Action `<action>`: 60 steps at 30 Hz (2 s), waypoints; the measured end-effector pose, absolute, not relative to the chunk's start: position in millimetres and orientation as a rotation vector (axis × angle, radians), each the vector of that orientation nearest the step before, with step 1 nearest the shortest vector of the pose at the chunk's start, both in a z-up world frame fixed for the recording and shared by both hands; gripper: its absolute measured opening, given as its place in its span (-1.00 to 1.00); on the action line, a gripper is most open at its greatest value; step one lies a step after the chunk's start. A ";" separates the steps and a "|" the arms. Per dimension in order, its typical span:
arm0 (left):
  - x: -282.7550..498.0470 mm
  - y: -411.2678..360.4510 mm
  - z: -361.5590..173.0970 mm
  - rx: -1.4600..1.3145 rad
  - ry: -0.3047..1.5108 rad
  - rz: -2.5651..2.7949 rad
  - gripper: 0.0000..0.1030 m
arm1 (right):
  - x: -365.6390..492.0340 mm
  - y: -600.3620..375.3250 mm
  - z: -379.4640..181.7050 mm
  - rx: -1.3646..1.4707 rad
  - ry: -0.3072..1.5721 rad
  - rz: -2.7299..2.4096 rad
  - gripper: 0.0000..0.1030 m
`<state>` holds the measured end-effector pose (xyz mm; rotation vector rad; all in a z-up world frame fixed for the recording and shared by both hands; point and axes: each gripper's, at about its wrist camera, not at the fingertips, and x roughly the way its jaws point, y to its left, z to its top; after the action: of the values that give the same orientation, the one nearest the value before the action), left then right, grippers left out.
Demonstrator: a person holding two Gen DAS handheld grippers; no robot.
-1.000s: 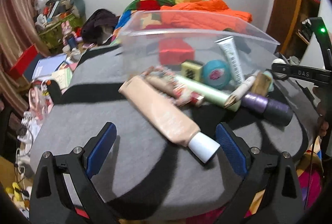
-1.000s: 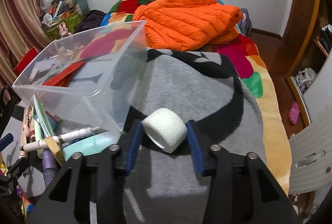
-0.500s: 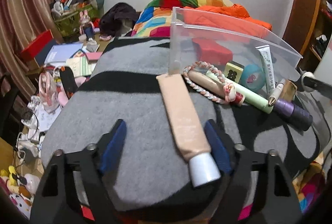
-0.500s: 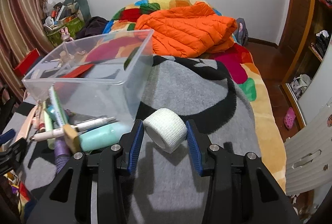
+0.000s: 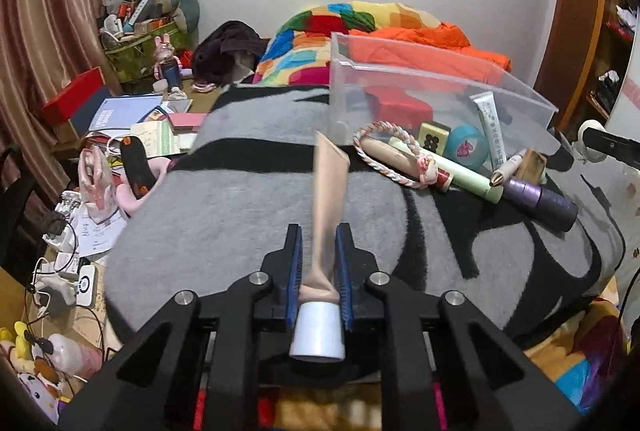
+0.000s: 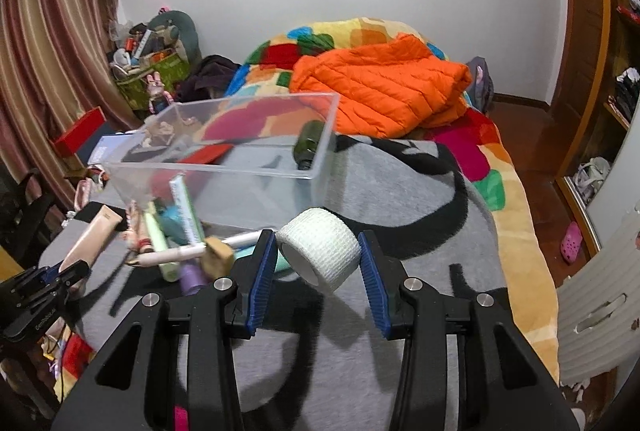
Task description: Organize objects
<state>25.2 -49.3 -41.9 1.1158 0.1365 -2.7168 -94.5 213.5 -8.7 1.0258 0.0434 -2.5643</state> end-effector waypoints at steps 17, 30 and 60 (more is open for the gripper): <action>13.6 -45.4 21.0 0.884 0.101 -2.864 -0.92 | -88.2 191.6 28.8 0.872 0.025 -2.555 -0.26; -24.7 -35.1 71.9 0.725 0.014 -2.966 -0.94 | -124.0 159.1 40.3 0.830 0.051 -2.519 -0.26; -76.5 -24.8 -41.1 1.455 -0.109 -2.940 0.55 | -209.5 125.9 -12.9 1.182 0.169 -2.342 -0.24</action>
<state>-76.5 -24.8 -41.1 1.4550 -0.1092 -2.9396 -209.5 125.9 -12.9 1.1820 0.1690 -2.3423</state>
